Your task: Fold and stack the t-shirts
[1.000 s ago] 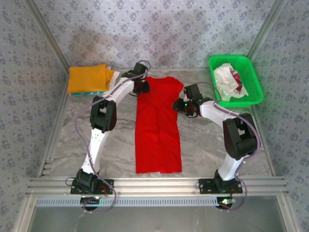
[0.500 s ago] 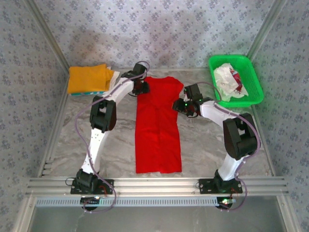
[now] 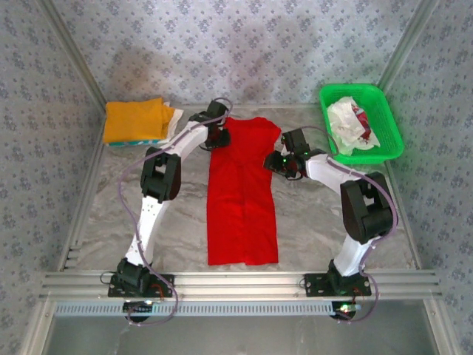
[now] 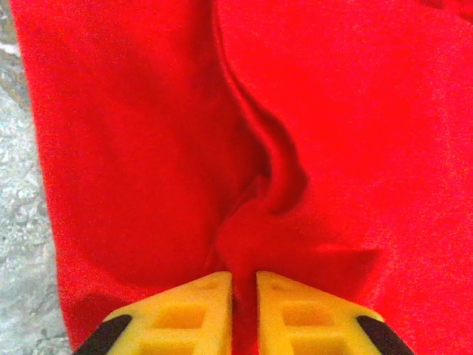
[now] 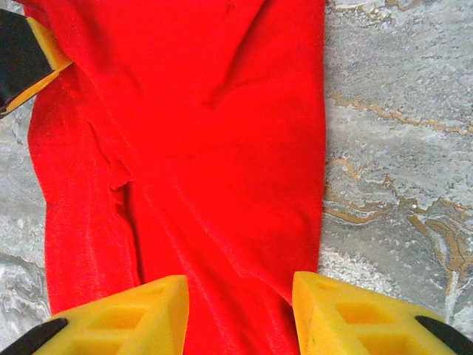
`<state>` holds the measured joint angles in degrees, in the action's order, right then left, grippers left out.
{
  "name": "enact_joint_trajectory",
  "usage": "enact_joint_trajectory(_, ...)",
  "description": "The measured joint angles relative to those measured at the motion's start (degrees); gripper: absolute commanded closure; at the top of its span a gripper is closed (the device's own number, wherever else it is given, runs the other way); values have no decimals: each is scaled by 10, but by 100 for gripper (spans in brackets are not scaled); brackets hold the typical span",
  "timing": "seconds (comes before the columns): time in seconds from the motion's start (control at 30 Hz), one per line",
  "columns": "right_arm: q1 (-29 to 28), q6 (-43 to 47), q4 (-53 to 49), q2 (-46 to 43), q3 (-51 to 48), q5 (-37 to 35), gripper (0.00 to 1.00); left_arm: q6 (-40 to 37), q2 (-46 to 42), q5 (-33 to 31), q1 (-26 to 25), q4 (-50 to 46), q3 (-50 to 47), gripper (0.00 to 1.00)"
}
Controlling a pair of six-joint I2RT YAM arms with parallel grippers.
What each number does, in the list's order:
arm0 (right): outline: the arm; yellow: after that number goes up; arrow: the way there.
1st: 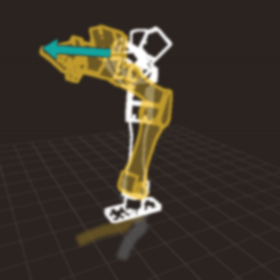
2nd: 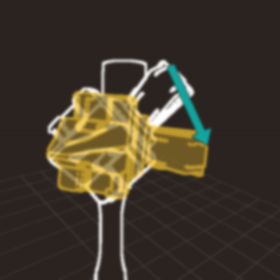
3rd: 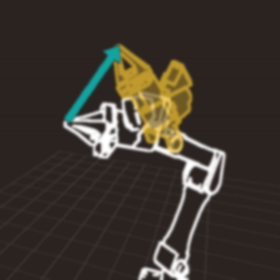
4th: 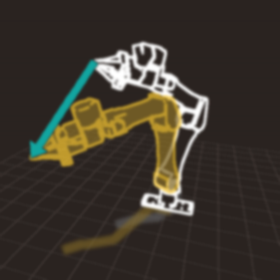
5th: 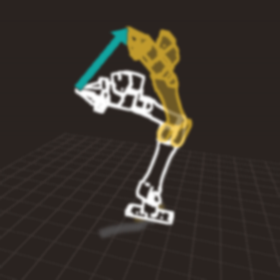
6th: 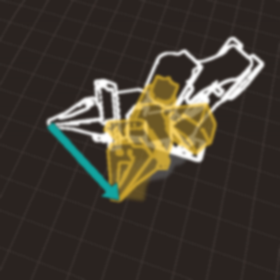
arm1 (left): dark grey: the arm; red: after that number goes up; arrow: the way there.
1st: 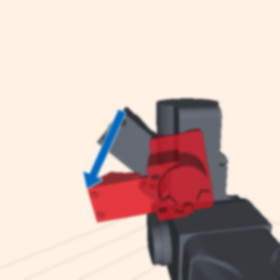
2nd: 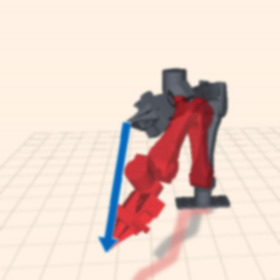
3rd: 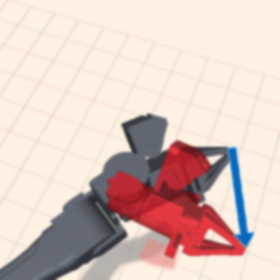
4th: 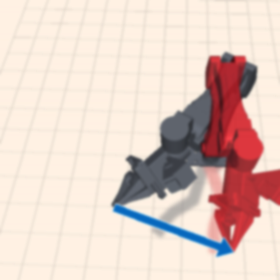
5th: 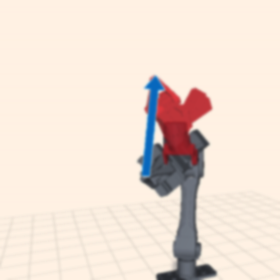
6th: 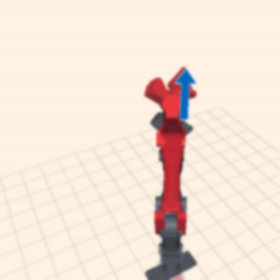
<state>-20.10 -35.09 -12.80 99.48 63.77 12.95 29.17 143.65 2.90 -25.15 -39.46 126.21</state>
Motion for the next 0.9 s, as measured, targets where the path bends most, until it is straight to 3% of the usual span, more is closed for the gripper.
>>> enact_joint_trajectory(0.43,0,0,3,1,0,0,56,-9,-4,-10,0,-18,6,94)
enact_joint_trajectory(0.67,0,0,3,4,0,1,56,-18,-5,-15,0,-37,25,85)
enact_joint_trajectory(0.73,0,0,4,4,0,2,56,-19,-5,-17,0,-41,25,91)
enact_joint_trajectory(0.77,0,0,4,4,0,2,56,-17,-5,-19,0,-42,25,100)
enact_joint_trajectory(0.9,0,0,4,5,0,4,56,-24,-5,-22,0,-45,25,100)
